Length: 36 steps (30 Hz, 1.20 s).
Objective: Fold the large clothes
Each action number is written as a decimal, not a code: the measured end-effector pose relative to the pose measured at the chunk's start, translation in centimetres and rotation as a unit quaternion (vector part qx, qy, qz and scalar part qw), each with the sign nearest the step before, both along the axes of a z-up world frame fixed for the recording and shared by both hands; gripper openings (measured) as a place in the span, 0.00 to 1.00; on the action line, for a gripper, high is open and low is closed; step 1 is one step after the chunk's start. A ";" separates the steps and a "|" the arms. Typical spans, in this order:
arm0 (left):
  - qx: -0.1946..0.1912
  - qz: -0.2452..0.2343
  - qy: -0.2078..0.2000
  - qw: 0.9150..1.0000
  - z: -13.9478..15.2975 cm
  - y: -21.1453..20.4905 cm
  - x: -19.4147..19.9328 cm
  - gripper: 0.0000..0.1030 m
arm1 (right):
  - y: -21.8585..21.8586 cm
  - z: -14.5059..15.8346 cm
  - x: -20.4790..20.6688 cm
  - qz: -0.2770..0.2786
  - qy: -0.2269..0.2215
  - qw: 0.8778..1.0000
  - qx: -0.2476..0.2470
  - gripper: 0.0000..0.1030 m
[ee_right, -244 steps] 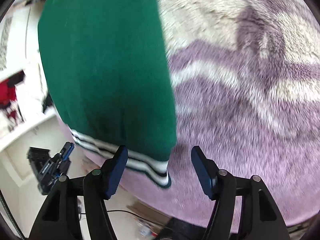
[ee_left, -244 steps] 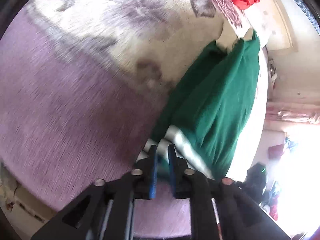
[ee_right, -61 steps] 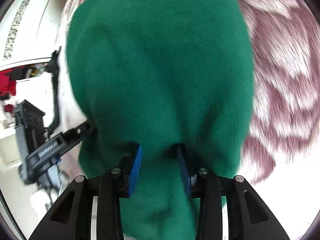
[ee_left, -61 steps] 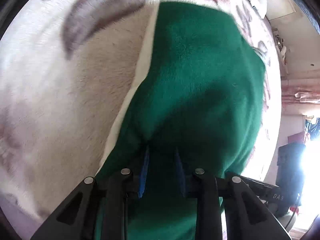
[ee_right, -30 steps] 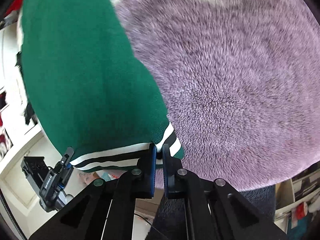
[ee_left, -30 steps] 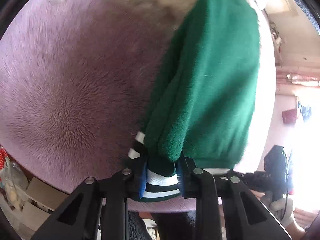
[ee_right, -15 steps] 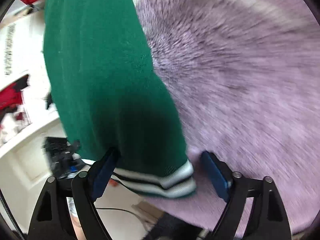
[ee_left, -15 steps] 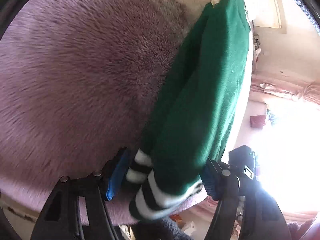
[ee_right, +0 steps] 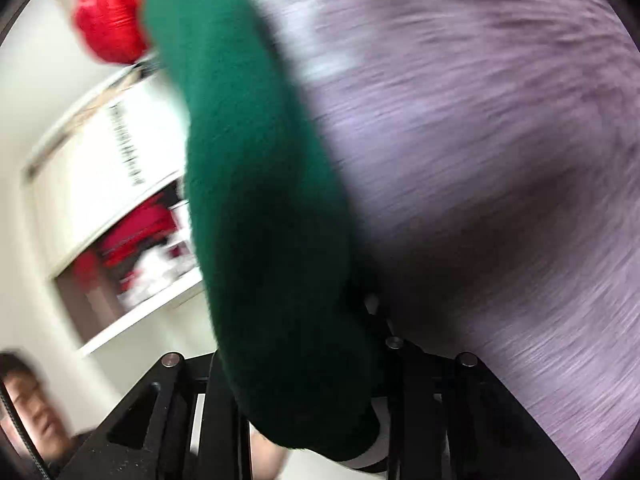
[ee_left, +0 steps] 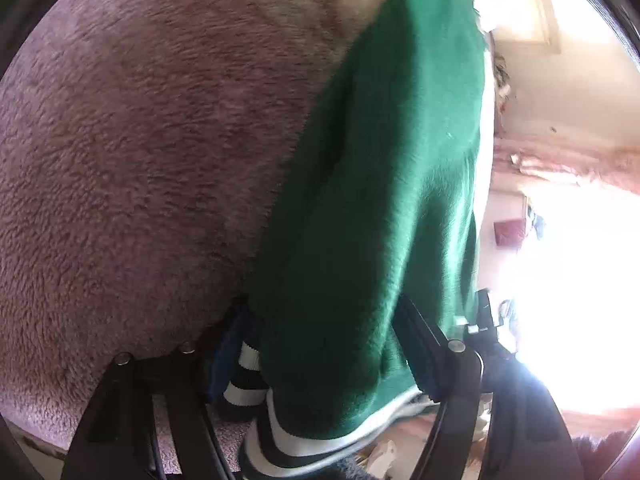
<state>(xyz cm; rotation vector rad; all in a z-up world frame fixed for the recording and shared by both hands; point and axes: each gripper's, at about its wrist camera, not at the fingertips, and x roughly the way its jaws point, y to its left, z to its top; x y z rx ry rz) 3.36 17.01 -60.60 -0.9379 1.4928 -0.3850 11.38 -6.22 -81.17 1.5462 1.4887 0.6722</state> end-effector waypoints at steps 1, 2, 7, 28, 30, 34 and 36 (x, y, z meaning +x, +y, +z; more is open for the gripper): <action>-0.002 -0.002 -0.001 1.000 -0.1 -0.2 0.2 0.68 | 0.2 0.5 0.0 0.004 -0.002 1.000 0.000 0.28; -0.004 0.000 0.002 1.000 -0.4 -0.2 0.4 0.68 | 0.3 0.4 0.1 0.016 0.005 1.000 -0.017 0.31; -0.014 0.013 0.003 1.000 -1.1 -1.0 2.1 0.72 | 2.6 -3.3 0.4 0.071 0.042 0.995 -0.063 0.59; 0.024 0.015 -0.022 0.999 13.1 -1.9 -4.3 0.19 | 10.3 10.5 -9.8 0.076 0.079 0.989 -0.096 0.22; 0.032 0.003 -0.041 0.999 15.9 -2.3 -3.0 0.20 | 10.4 12.8 -9.8 0.078 0.084 0.989 -0.090 0.22; 0.037 -0.003 -0.119 0.992 21.3 -2.4 4.3 0.20 | 9.7 17.5 -3.8 0.056 0.040 0.995 -0.079 0.21; 0.051 -0.007 -0.157 0.986 23.2 -3.0 8.7 0.20 | 6.5 20.3 2.8 0.039 0.005 0.996 -0.077 0.21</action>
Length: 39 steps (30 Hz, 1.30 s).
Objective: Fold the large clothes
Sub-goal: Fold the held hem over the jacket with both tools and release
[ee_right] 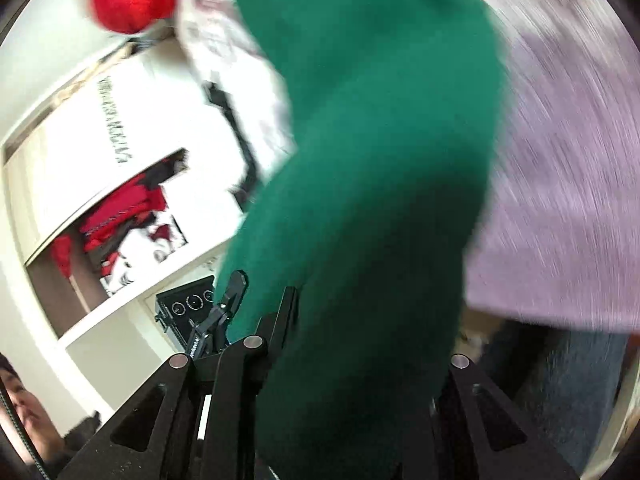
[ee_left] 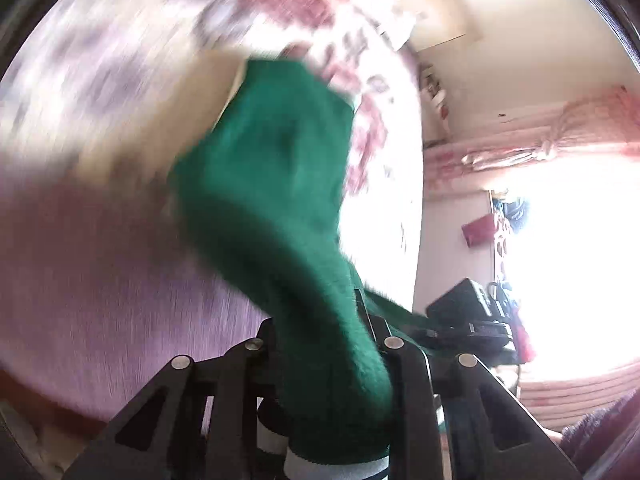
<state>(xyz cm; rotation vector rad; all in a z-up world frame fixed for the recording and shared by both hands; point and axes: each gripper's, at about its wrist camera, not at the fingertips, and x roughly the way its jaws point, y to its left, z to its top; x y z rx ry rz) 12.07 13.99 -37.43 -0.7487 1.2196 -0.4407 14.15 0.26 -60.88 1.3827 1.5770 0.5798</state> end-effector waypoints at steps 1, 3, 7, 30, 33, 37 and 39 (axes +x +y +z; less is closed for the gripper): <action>0.008 0.000 -0.017 1.000 0.5 -0.4 2.5 0.20 | -0.8 0.7 3.4 -0.006 -0.018 1.000 0.000 0.21; 0.021 -0.003 -0.035 0.999 0.7 0.2 6.6 0.20 | -3.1 2.6 9.3 -0.011 -0.057 0.998 -0.018 0.20; 0.042 -0.003 -0.032 0.999 -4.2 -1.0 13.7 0.20 | -9.1 2.8 22.7 -0.016 -0.068 0.997 -0.045 0.20; 0.028 0.058 0.046 0.997 -10.3 0.7 27.4 0.91 | -15.2 -11.3 36.0 0.011 0.053 0.998 0.040 0.87; 0.097 0.043 0.030 0.994 -10.0 -0.7 27.0 0.91 | -18.4 -7.8 37.5 -0.013 -0.048 0.998 0.038 0.87; 0.203 0.013 0.027 0.979 -11.0 -3.3 26.1 0.91 | -21.0 -4.8 38.2 0.044 -0.136 0.973 -0.182 0.87; 0.243 0.012 0.040 0.969 -12.3 -4.2 25.2 0.91 | -20.9 -6.5 37.3 0.102 -0.152 0.955 -0.231 0.87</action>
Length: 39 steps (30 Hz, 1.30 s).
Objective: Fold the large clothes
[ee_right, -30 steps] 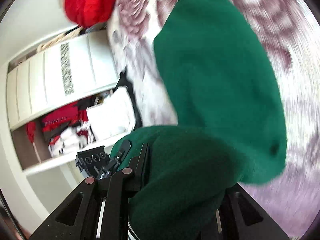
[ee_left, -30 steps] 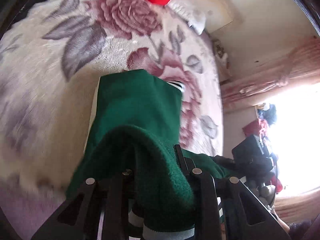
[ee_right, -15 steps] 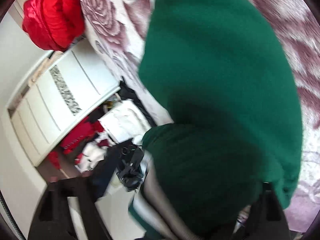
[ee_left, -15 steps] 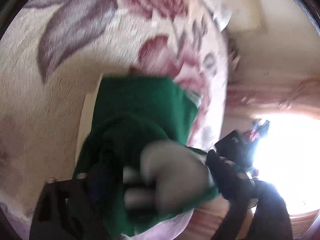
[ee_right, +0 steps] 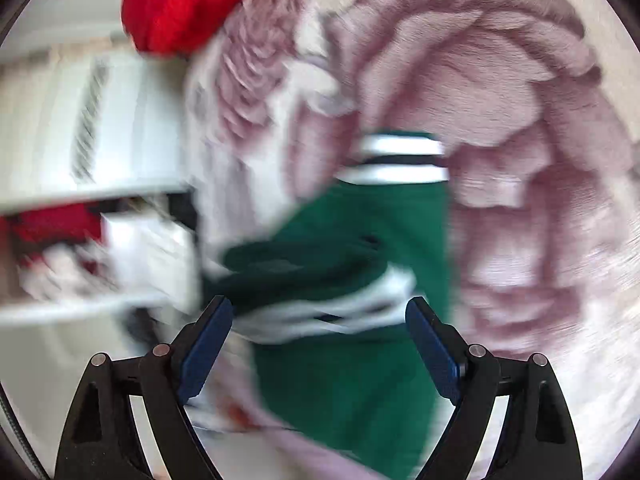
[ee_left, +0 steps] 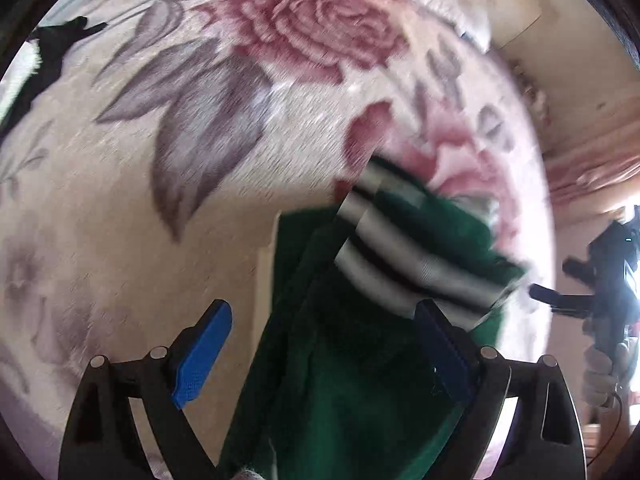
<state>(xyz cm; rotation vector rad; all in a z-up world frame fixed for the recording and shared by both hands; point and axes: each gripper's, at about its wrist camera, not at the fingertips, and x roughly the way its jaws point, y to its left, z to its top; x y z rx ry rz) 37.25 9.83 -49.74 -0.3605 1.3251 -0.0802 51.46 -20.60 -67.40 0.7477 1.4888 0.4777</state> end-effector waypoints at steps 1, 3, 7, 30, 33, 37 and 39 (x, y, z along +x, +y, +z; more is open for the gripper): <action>0.031 0.002 0.011 0.999 -1.0 -0.4 -0.6 0.91 | 0.3 -1.3 -0.5 0.028 -0.002 1.000 -0.013 0.87; 0.074 -0.001 0.043 0.996 -3.5 -1.2 -1.6 0.91 | 1.4 -4.1 -1.8 0.097 -0.011 0.995 -0.037 0.87; 0.021 0.042 0.058 0.997 -6.6 0.0 -2.9 0.94 | 3.8 -9.8 -2.3 0.157 0.000 0.988 0.011 0.87; 0.219 0.109 0.047 0.968 -2.1 6.0 -17.2 0.95 | -1.5 -8.7 -31.7 -0.379 0.237 0.861 0.242 0.40; 0.251 0.094 0.109 0.957 -6.9 5.8 -21.8 0.95 | -2.1 -9.6 -34.9 -0.310 0.314 0.879 0.181 0.48; 0.228 0.114 0.155 0.954 -12.2 6.2 -25.7 0.96 | -6.0 -5.3 -31.1 -0.203 0.225 0.952 0.048 0.79; 0.218 0.145 0.133 0.956 -12.3 6.7 -26.2 1.00 | -7.7 -1.5 -27.5 -0.146 0.121 0.980 -0.052 0.80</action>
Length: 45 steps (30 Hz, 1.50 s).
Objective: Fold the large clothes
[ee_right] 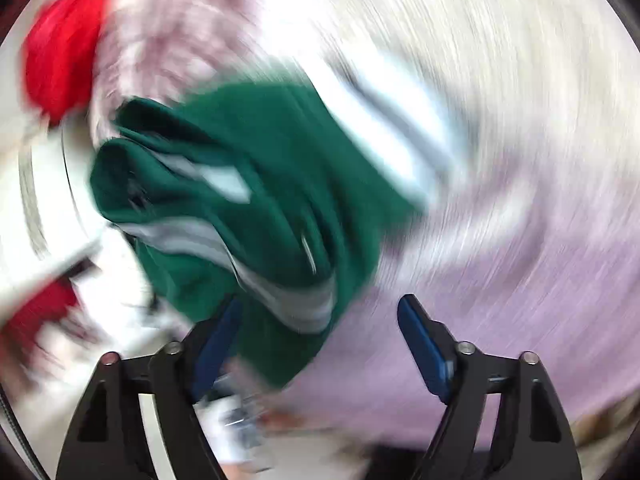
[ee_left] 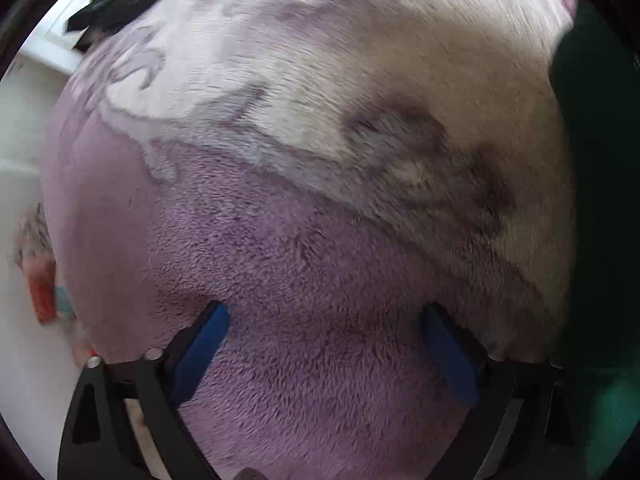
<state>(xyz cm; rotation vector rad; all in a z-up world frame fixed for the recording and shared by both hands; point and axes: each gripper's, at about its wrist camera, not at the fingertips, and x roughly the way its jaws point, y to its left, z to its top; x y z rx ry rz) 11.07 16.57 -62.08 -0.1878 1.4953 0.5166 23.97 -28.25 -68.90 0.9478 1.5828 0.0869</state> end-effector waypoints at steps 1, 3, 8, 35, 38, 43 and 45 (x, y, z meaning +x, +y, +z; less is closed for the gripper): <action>-0.010 0.011 -0.007 1.000 -0.2 0.4 0.0 1.00 | -0.2 1.1 1.5 0.031 -0.023 0.999 -0.020 0.81; -0.025 0.026 -0.025 0.999 -0.3 1.0 0.0 1.00 | 0.3 3.4 5.2 0.083 -0.067 0.994 -0.038 0.80; -0.055 0.060 -0.073 0.994 -0.8 2.9 -0.7 1.00 | 6.9 7.1 14.8 0.194 -0.153 0.969 0.005 0.80; -0.069 0.036 -0.076 0.994 7.0 -2.7 -4.8 1.00 | 8.5 4.1 13.7 0.282 -0.074 0.955 -0.056 0.79; -0.087 0.035 -0.075 0.993 7.1 -4.9 -2.9 1.00 | 8.2 -0.3 9.2 0.323 -0.010 0.946 -0.032 0.67; -0.097 0.011 -0.073 0.993 6.9 -6.8 -1.8 1.00 | 7.4 -1.2 6.2 0.255 -0.010 0.966 -0.033 0.11; -0.097 -0.004 -0.073 0.993 6.8 -7.5 -1.6 1.00 | 5.7 0.5 5.8 0.218 -0.030 0.975 -0.045 0.10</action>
